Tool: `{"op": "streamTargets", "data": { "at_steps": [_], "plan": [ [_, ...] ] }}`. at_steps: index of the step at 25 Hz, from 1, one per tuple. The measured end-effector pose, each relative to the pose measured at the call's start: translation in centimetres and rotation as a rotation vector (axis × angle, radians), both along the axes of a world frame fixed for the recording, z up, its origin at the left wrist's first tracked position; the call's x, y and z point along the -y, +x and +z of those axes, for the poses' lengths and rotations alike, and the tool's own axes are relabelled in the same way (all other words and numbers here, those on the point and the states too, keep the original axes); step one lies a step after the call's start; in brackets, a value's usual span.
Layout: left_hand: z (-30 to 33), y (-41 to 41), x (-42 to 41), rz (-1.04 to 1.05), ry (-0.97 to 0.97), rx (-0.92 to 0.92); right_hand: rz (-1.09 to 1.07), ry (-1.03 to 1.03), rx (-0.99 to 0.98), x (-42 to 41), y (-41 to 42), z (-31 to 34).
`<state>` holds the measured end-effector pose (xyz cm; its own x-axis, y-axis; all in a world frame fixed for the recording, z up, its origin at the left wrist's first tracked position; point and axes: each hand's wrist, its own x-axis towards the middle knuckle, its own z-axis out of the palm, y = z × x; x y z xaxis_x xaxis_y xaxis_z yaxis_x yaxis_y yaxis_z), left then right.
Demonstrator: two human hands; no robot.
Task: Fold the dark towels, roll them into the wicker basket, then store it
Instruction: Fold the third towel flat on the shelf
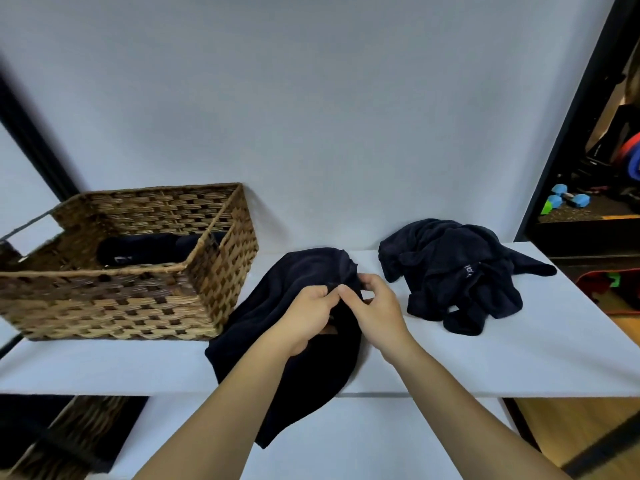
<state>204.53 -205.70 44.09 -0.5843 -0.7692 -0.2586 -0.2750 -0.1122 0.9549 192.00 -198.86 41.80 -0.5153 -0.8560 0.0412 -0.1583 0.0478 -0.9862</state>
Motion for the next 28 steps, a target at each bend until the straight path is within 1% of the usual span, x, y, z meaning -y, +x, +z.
{"op": "streamTargets", "data": {
  "at_steps": [2,3,6,8,10,11,12,14,16,18,22,24,28],
  "plan": [
    [0.3,0.8,-0.5,-0.059,-0.066,0.012,-0.012,-0.031,-0.048,0.0,0.4,0.2],
    [0.6,1.0,-0.6,-0.06,-0.13,0.041,-0.024,-0.038,-0.072,-0.1,0.5,0.4],
    [1.0,1.1,-0.8,0.007,-0.365,0.129,-0.05,-0.053,-0.1,0.1,1.1,1.1],
    [1.5,1.0,-1.2,0.032,-0.573,0.182,-0.069,-0.054,-0.122,0.3,1.5,1.6],
    [1.6,1.2,-1.5,0.043,-0.69,0.156,-0.092,-0.077,-0.149,0.3,1.9,2.2],
    [1.8,1.2,-1.9,0.054,-0.696,0.121,-0.109,-0.098,-0.149,0.3,2.0,2.6],
    [1.9,1.3,-2.1,0.08,-0.66,0.059,-0.126,-0.121,-0.142,0.3,2.1,2.9],
    [2.2,1.2,-2.4,0.168,-0.509,-0.12,-0.153,-0.15,-0.129,0.2,2.0,3.2],
    [2.7,1.1,-2.3,0.25,-0.41,-0.214,-0.152,-0.145,-0.134,-0.1,2.2,3.2],
    [3.1,1.2,-2.1,0.31,-0.419,-0.191,-0.157,-0.15,-0.135,-0.5,2.5,3.0],
    [3.6,1.7,-1.9,0.435,-0.454,-0.17,-0.188,-0.214,-0.064,-0.6,3.2,3.1],
    [3.7,1.9,-2.0,0.428,-0.483,-0.16,-0.211,-0.246,-0.047,-0.7,3.4,3.4],
    [3.8,1.9,-2.5,0.38,-0.617,-0.092,-0.238,-0.331,-0.074,-1.1,4.0,4.2]
  ]
}}
